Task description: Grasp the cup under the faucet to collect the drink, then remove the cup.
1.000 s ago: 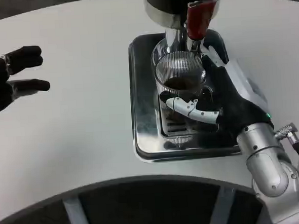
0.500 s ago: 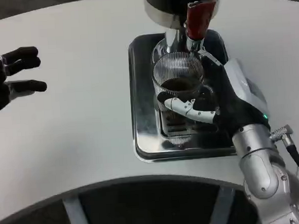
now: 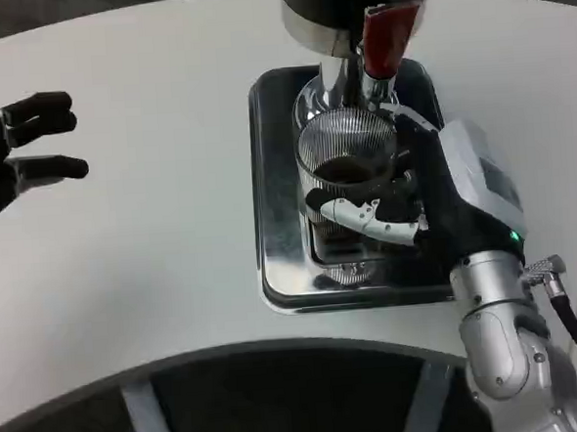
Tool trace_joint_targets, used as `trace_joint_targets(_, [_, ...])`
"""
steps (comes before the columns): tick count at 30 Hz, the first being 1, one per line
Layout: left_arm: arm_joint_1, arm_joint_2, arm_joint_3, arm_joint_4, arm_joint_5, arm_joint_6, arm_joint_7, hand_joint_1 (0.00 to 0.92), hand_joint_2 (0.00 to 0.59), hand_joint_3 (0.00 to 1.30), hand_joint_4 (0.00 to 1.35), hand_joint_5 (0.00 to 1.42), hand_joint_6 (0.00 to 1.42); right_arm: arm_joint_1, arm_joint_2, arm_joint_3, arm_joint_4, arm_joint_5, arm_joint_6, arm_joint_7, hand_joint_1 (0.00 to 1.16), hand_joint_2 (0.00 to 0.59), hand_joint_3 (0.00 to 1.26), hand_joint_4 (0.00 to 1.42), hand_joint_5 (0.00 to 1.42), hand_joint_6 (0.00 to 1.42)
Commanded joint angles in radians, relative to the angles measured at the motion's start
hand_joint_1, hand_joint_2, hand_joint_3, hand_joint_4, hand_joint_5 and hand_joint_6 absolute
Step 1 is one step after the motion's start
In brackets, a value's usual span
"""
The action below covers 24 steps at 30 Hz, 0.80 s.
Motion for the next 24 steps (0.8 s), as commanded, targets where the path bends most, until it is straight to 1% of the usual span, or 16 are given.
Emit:
trace_joint_targets(1, [0.018,0.023,-0.003,0.003,0.01,-0.014,0.009,0.0,0.129,0.17,0.1,0.28,0.1,0.065,0.005,0.011,0.044,-0.011,0.03,-0.002,0.78,0.224,0.52,0.63,0.7,0.87])
trace_joint_targets(5, [0.018,0.022,-0.004,0.001,0.011,-0.015,0.012,0.0,0.132,0.17,0.1,0.28,0.1,0.073,0.009,0.011,0.051,-0.026,0.023,-0.033,0.79,0.233,0.56,0.71,0.79,0.97])
trace_joint_targets(13, [0.016,0.019,-0.01,0.003,0.013,-0.016,0.018,0.0,0.134,0.17,0.11,0.28,0.1,0.089,0.015,0.008,0.065,-0.035,0.01,-0.071,0.83,0.248,0.62,0.82,0.93,1.11])
trace_joint_targets(16, [0.015,0.017,-0.012,0.003,0.014,-0.016,0.02,0.0,0.134,0.18,0.11,0.28,0.1,0.091,0.017,0.008,0.07,-0.038,0.007,-0.08,0.84,0.256,0.66,0.88,1.03,1.2])
trace_joint_targets(17, [0.015,0.017,-0.013,0.003,0.014,-0.016,0.021,0.0,0.134,0.18,0.11,0.28,0.1,0.091,0.018,0.007,0.072,-0.037,0.005,-0.083,0.86,0.268,0.7,0.92,1.07,1.23])
trace_joint_targets(19, [0.013,0.015,-0.015,0.004,0.015,-0.018,0.023,0.0,0.134,0.18,0.11,0.28,0.1,0.091,0.021,0.006,0.079,-0.036,-0.001,-0.092,0.87,0.274,0.73,0.97,1.13,1.29])
trace_joint_targets(20, [0.012,0.015,-0.015,0.005,0.015,-0.018,0.023,0.0,0.134,0.18,0.11,0.29,0.1,0.091,0.022,0.005,0.083,-0.036,-0.004,-0.097,0.9,0.293,0.77,1.02,1.19,1.33])
trace_joint_targets(24, [0.013,0.013,-0.02,0.005,0.016,-0.018,0.026,0.0,0.135,0.18,0.11,0.29,0.1,0.091,0.021,0.006,0.094,-0.04,-0.015,-0.112,0.92,0.323,0.84,1.11,1.26,1.41])
